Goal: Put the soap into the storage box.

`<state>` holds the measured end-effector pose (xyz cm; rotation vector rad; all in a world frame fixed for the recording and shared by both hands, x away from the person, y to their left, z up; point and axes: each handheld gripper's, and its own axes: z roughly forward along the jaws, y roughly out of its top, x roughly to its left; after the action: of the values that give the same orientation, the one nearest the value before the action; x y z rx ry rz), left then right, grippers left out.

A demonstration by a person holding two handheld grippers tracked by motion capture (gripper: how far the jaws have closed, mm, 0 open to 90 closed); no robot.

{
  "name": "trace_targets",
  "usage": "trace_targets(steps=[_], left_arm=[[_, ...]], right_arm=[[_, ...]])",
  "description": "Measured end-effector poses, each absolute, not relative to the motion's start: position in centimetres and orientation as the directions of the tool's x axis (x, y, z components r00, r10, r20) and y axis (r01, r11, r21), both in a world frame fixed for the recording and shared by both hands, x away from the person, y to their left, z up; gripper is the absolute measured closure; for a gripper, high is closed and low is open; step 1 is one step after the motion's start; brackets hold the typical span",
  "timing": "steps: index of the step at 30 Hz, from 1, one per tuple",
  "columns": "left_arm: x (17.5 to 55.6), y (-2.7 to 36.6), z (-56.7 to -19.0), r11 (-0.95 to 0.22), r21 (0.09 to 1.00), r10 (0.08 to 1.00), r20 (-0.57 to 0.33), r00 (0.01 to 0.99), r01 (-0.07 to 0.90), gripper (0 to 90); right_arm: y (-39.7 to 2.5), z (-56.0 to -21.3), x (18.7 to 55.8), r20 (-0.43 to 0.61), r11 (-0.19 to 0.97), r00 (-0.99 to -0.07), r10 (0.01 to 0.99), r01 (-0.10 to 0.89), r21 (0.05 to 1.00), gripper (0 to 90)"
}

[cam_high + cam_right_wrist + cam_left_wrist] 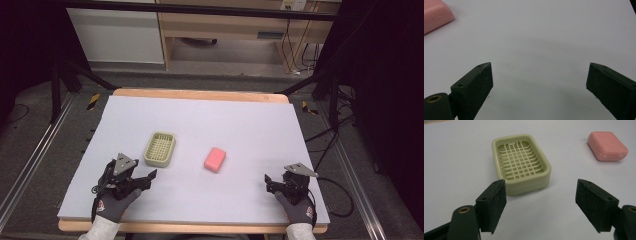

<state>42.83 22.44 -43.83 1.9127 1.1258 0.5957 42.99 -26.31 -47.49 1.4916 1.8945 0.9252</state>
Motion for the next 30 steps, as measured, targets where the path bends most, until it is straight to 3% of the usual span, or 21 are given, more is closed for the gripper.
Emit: trace_targets(steps=[30], left_arm=[[44.3, 18.3, -41.5, -0.285, 0.843, 0.831, -0.020, 0.556, 0.456, 23.7]], right_arm=[[-26.3, -47.5, 43.0, -0.010, 0.132, -0.204, 0.979, 0.592, 0.795, 8.4]])
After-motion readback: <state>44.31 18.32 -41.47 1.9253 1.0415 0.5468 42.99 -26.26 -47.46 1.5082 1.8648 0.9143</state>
